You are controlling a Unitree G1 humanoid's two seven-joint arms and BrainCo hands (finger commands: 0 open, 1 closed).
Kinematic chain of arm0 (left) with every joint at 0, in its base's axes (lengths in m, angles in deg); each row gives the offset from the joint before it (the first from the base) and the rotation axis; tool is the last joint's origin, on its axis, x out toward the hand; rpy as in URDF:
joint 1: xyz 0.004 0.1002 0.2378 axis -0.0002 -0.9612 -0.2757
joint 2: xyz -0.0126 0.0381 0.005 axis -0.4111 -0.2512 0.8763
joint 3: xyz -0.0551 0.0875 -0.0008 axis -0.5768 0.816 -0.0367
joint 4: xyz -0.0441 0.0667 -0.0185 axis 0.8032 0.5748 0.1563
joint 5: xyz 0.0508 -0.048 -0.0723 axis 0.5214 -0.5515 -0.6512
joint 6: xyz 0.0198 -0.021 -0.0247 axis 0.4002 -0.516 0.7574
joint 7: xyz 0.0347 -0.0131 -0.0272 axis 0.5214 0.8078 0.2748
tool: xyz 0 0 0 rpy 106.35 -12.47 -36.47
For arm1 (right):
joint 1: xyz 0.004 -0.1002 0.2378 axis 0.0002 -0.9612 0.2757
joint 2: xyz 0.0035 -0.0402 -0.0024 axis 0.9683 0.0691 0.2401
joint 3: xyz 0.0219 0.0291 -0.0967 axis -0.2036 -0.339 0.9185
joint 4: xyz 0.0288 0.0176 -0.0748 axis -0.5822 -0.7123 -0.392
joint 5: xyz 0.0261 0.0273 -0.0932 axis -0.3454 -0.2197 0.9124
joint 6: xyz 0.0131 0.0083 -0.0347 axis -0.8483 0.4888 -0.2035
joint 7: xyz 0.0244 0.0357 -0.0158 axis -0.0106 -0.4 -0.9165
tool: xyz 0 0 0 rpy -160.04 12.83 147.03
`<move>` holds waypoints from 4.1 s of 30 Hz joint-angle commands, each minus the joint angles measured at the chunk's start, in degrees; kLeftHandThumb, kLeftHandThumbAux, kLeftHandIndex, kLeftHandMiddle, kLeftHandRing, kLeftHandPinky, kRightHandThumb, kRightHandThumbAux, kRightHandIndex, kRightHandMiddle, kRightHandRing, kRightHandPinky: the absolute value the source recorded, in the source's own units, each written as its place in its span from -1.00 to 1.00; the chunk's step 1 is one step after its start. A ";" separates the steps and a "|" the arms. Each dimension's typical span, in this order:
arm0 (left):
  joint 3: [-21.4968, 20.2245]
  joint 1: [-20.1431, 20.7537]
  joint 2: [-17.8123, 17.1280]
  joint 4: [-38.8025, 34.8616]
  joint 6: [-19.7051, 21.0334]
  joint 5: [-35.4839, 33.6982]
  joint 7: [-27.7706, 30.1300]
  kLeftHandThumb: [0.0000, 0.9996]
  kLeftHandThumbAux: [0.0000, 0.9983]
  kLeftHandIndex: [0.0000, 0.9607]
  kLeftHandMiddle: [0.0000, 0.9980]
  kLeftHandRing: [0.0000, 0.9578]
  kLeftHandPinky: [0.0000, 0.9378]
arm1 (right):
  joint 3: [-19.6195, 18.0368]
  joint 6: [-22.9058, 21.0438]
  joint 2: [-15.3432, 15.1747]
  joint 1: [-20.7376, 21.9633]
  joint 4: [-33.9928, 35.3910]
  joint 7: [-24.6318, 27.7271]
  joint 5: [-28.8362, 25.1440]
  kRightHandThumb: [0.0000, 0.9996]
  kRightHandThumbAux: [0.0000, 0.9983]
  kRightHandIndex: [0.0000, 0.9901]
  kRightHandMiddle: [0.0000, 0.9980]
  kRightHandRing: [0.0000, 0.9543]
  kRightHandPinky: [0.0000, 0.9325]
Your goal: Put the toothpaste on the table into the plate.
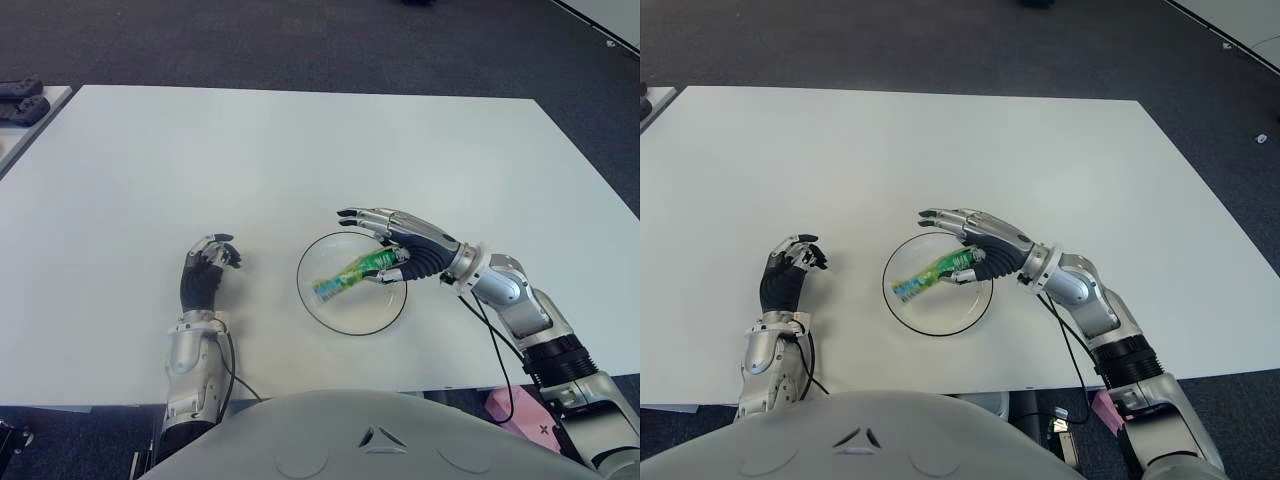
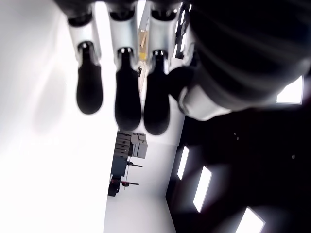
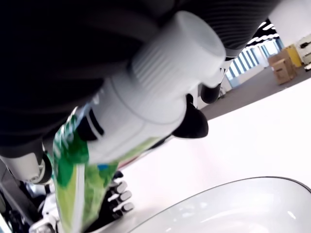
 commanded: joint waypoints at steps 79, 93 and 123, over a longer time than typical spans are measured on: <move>-0.09 -0.94 -0.28 0.18 0.63 -0.37 0.80 0.40 0.44 -0.09 0.24 0.26 0.25 | -15.02 -22.22 30.14 -6.36 -0.61 -7.98 -37.35 -0.28 0.45 -0.50 -0.40 -0.42 -0.28; -0.23 -0.87 -0.65 -0.10 1.25 -0.27 0.00 0.41 0.44 -0.09 0.23 0.25 0.25 | -24.07 -39.52 38.39 -7.19 1.13 -21.68 -44.73 0.36 0.46 -0.17 -0.10 -0.01 0.11; -0.10 -0.37 -1.40 -0.16 0.95 -0.64 0.73 0.40 0.44 -0.10 0.21 0.22 0.22 | -28.90 -47.30 42.70 -9.91 -0.44 -26.82 -51.61 0.68 0.38 -0.17 -0.01 0.14 0.18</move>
